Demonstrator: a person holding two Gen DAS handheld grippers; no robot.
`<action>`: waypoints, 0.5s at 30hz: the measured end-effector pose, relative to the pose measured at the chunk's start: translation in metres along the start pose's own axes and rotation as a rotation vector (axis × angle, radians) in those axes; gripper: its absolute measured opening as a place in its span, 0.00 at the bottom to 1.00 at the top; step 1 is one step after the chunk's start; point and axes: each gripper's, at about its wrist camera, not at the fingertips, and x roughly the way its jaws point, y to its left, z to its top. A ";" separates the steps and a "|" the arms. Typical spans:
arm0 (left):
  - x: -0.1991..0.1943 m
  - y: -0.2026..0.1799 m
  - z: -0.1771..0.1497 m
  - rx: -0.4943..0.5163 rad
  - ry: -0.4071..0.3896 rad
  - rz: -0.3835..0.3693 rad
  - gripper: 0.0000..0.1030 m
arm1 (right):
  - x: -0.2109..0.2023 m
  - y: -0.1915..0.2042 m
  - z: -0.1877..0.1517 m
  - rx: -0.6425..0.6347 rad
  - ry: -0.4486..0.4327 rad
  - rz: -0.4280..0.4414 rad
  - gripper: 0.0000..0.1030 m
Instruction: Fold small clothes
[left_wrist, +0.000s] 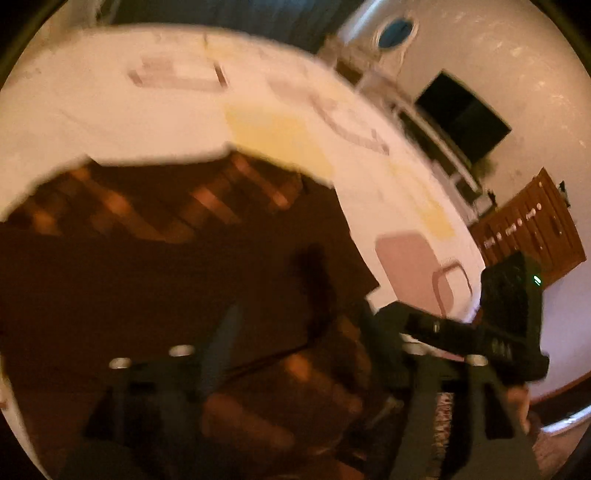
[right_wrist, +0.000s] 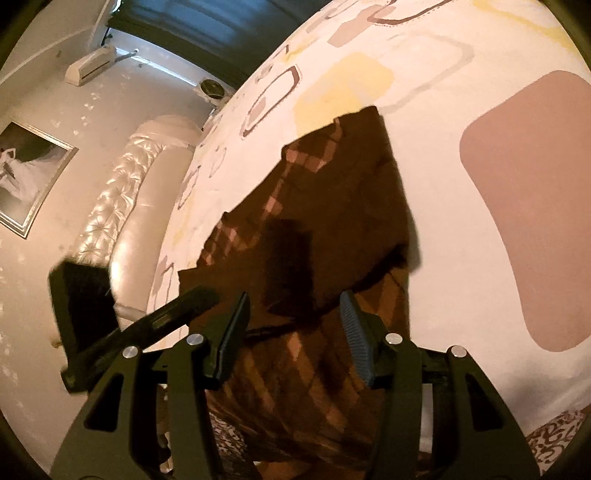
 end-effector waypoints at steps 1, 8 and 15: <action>-0.011 0.004 -0.001 0.003 -0.022 0.012 0.68 | 0.001 0.001 0.000 -0.005 0.004 0.004 0.54; -0.065 0.074 -0.039 -0.089 -0.078 0.139 0.69 | 0.021 0.004 0.008 -0.005 0.005 -0.036 0.57; -0.087 0.134 -0.065 -0.219 -0.078 0.215 0.69 | 0.046 -0.008 0.012 0.052 0.036 -0.069 0.56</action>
